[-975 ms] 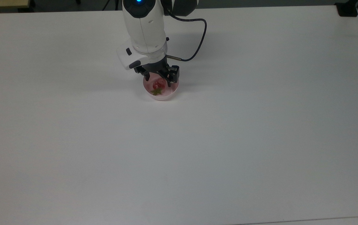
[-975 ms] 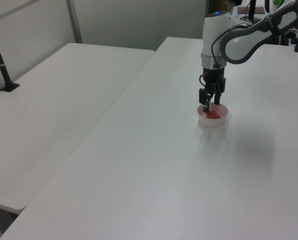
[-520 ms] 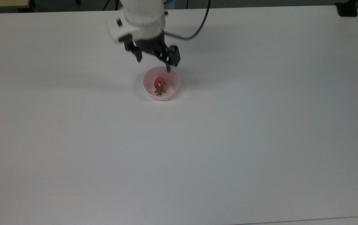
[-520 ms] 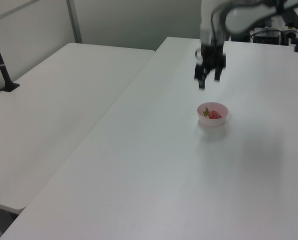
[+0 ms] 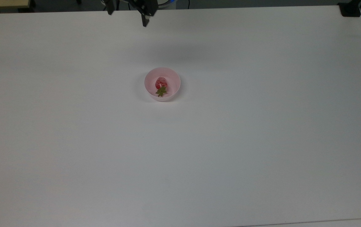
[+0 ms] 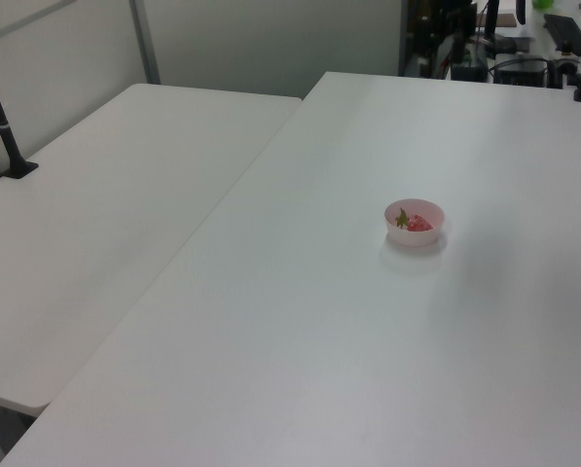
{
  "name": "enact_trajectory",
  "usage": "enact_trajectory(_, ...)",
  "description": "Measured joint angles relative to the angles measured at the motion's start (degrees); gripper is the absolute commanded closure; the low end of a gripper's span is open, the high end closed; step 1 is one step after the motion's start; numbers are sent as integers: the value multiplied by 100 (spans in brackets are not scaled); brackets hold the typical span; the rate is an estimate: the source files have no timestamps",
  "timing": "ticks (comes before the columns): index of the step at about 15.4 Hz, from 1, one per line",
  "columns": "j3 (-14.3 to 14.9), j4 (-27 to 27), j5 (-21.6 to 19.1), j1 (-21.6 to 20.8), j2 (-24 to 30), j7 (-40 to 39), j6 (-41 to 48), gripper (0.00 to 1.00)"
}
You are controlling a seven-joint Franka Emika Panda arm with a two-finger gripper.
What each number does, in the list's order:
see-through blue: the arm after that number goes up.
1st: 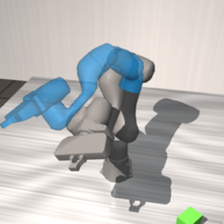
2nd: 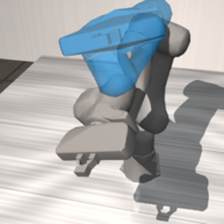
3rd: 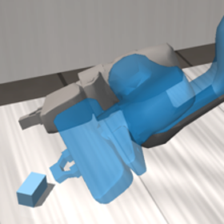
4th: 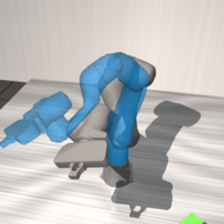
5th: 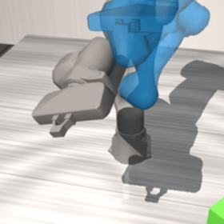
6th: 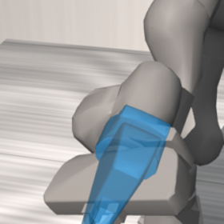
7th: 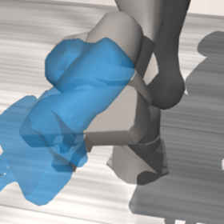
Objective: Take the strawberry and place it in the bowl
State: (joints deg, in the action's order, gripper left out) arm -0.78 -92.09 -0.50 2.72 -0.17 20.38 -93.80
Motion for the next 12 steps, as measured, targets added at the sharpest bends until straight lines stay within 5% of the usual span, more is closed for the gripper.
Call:
enact_trajectory(7,359,1,87,-76,87,-1874,-118,0)
enact_trajectory(12,458,1,87,-82,87,-2178,-188,0)
